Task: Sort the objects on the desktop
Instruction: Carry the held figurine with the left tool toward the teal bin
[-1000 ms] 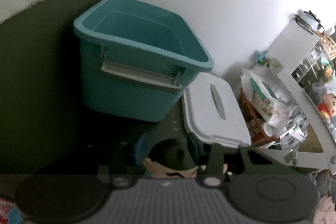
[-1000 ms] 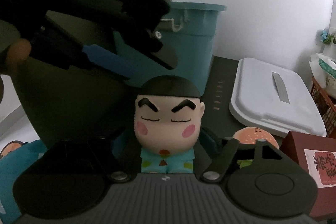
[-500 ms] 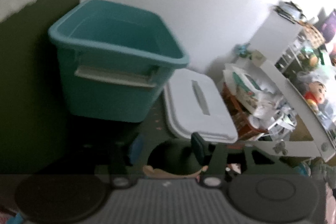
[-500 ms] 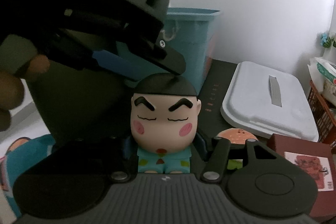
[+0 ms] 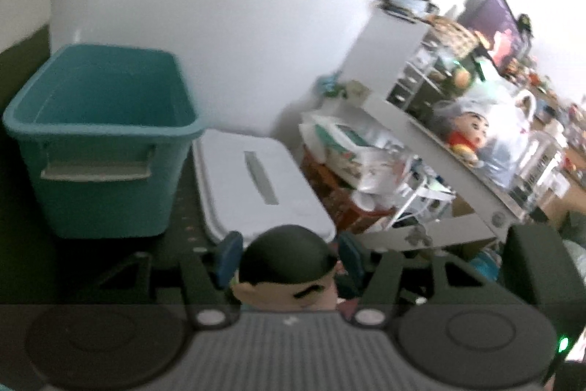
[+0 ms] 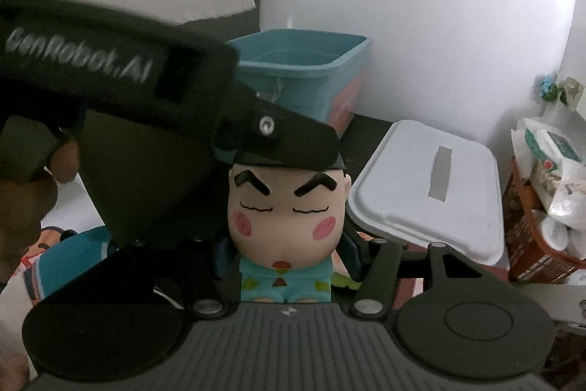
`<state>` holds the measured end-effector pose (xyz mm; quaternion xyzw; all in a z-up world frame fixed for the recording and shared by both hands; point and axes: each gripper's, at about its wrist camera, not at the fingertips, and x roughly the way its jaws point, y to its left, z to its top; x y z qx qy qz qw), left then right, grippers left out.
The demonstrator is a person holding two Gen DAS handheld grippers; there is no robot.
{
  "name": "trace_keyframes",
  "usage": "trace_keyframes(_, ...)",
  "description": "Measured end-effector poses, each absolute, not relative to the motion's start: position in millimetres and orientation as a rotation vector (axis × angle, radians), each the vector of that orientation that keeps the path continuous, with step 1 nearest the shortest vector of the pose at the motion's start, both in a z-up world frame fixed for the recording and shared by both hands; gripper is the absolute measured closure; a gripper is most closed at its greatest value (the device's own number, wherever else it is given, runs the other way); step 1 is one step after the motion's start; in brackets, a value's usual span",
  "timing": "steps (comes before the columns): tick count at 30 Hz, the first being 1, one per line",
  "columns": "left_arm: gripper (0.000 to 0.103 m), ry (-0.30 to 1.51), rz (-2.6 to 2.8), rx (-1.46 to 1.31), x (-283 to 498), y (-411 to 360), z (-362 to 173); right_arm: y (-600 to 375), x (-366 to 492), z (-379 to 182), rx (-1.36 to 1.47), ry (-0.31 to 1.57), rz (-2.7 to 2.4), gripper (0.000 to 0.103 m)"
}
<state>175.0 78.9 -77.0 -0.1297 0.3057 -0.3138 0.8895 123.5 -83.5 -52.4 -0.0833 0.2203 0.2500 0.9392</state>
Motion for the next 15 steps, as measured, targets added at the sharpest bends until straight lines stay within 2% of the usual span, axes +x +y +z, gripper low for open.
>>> trace_keyframes(15, 0.038, 0.595, -0.748, -0.247, 154.2, 72.8, -59.2, -103.9, 94.6, -13.3, -0.168, 0.44, 0.594, 0.042)
